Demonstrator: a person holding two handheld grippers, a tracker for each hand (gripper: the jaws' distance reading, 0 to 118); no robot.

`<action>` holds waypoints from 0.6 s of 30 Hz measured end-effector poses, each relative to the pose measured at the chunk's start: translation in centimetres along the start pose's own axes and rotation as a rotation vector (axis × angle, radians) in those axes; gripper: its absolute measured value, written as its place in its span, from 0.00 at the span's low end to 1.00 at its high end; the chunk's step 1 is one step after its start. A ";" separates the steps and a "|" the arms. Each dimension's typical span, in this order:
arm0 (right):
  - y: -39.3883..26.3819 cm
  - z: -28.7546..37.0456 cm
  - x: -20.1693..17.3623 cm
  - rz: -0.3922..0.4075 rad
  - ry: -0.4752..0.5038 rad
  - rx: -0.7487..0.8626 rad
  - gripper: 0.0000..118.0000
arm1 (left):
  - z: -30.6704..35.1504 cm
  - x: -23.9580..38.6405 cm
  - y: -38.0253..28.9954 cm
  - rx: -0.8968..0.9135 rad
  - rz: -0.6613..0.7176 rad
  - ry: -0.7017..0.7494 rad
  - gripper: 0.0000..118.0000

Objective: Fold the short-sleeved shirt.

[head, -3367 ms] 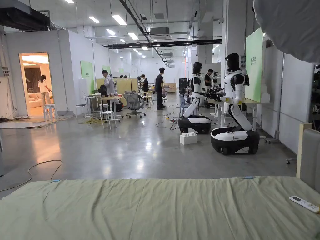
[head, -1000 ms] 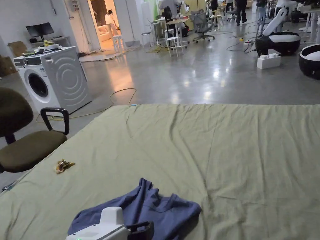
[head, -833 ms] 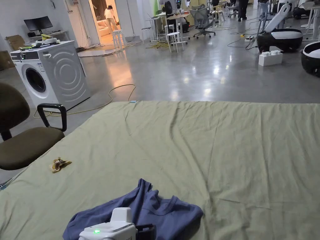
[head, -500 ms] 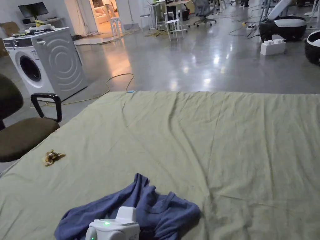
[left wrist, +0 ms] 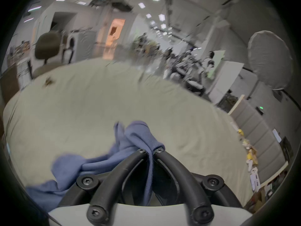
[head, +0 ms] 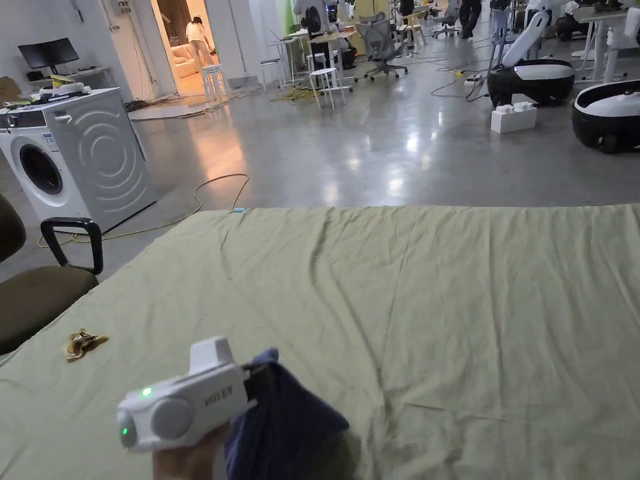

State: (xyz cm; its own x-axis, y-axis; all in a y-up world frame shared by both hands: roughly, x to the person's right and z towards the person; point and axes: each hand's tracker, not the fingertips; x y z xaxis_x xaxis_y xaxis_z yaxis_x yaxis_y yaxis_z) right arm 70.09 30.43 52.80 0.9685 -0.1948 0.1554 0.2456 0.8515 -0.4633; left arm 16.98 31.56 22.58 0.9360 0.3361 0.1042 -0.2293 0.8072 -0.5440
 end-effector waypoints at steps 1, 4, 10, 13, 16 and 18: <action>-0.2 0.4 0.7 -0.024 0.003 0.007 0.00 | 0.0 2.1 1.6 0.045 -0.017 -0.037 0.03; -0.7 1.6 1.9 -0.070 -0.026 0.026 0.00 | -1.9 9.2 4.2 0.055 -0.089 -0.161 0.03; -1.7 3.7 4.9 -0.134 -0.105 0.047 0.00 | -7.6 24.5 1.3 -0.025 -0.299 -0.396 0.03; -2.1 4.8 6.1 -0.154 -0.150 0.051 0.00 | -10.0 31.1 -5.5 -0.182 -0.364 -0.526 0.03; -2.6 6.1 7.1 -0.148 -0.195 0.047 0.00 | -10.4 35.1 -14.2 -0.349 -0.402 -0.619 0.03; -2.9 6.6 7.6 -0.146 -0.217 0.038 0.00 | -9.8 36.7 -19.6 -0.462 -0.408 -0.657 0.03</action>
State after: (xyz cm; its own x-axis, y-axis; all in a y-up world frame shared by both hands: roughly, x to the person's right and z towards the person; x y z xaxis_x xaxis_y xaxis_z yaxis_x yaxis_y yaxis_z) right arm 76.44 29.73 61.10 0.8904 -0.2113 0.4032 0.3759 0.8407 -0.3898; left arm 58.39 23.30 28.96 0.5476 0.3900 0.7403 0.3506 0.6964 -0.6262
